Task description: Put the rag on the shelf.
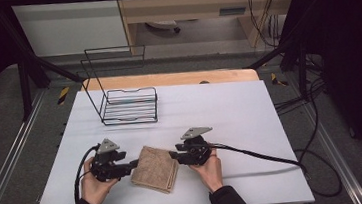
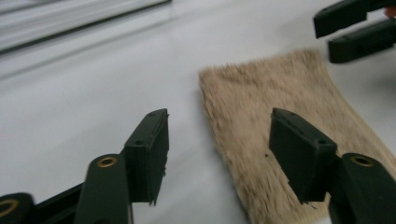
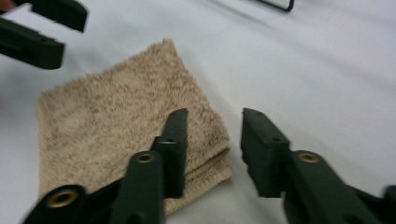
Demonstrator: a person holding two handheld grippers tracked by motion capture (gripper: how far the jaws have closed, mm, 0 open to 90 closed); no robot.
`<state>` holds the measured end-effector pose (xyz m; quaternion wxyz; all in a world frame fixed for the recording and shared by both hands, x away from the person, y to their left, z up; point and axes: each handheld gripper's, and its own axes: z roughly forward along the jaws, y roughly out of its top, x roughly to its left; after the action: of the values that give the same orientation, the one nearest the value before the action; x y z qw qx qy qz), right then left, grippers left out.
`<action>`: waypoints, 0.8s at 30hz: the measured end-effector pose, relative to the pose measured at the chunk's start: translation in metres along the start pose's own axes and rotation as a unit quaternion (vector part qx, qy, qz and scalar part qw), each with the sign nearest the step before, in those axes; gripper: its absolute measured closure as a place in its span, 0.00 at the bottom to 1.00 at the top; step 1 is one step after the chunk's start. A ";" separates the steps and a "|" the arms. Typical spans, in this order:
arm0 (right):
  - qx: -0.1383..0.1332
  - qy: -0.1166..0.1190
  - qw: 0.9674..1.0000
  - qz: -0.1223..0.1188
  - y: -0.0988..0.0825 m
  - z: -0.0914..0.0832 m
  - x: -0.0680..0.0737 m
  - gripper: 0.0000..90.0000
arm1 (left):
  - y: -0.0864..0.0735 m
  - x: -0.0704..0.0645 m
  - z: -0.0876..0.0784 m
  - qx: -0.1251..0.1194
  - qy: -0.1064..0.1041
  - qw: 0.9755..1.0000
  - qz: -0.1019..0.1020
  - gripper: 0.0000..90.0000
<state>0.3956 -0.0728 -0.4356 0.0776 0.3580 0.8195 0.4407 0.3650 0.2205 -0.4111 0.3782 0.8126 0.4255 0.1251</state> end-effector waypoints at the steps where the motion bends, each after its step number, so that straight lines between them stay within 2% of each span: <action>1: -0.007 -0.001 1.000 0.003 0.001 -0.003 -0.001 0.55 | 0.009 0.006 0.005 -0.009 -0.007 1.000 -0.008 0.39; 2: -0.007 -0.001 1.000 0.003 0.001 -0.003 -0.001 0.55 | 0.009 0.006 0.005 -0.009 -0.007 1.000 -0.008 0.37; 3: -0.014 -0.006 1.000 0.007 0.001 -0.009 -0.002 0.45 | 0.016 0.010 0.013 -0.010 -0.012 1.000 -0.011 0.36; 4: -0.014 -0.006 1.000 0.007 0.001 -0.009 -0.002 0.45 | 0.016 0.010 0.013 -0.010 -0.012 1.000 -0.011 0.36; 6: -0.015 -0.011 1.000 0.012 -0.001 -0.014 -0.006 0.36 | 0.021 0.012 0.024 -0.003 -0.013 1.000 -0.015 0.36; 8: -0.013 -0.009 1.000 0.014 -0.005 -0.017 -0.009 0.32 | 0.023 0.011 0.034 0.002 -0.014 1.000 -0.015 0.41; 9: -0.011 -0.008 1.000 0.018 -0.007 -0.018 -0.010 0.31 | 0.024 0.011 0.044 0.012 -0.005 1.000 -0.013 0.43; 11: -0.009 -0.010 1.000 0.022 -0.010 -0.020 -0.012 0.30 | 0.024 0.012 0.048 0.016 -0.006 1.000 -0.014 0.49; 12: -0.007 -0.010 1.000 0.019 -0.011 -0.021 -0.013 0.30 | 0.024 0.014 0.055 0.021 -0.005 1.000 -0.022 0.53; 14: -0.009 -0.012 1.000 0.023 -0.013 -0.021 -0.014 0.31 | 0.024 0.016 0.057 0.022 -0.009 0.999 -0.027 0.60; 15: -0.009 -0.011 1.000 0.024 -0.013 -0.022 -0.014 0.32 | 0.024 0.018 0.059 0.027 -0.022 0.999 -0.036 0.64; 19: -0.014 -0.010 0.999 0.035 -0.014 -0.019 -0.014 0.38 | 0.023 0.018 0.061 0.031 -0.033 0.998 -0.039 0.73; 24: -0.018 -0.002 0.998 0.066 -0.015 -0.009 -0.013 0.46 | 0.022 0.015 0.065 0.040 -0.042 0.998 -0.036 0.83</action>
<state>0.3934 -0.0930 -0.4448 0.0561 0.4109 0.7859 0.4586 0.4218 0.1913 -0.4412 0.3674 0.8158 0.4426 0.0600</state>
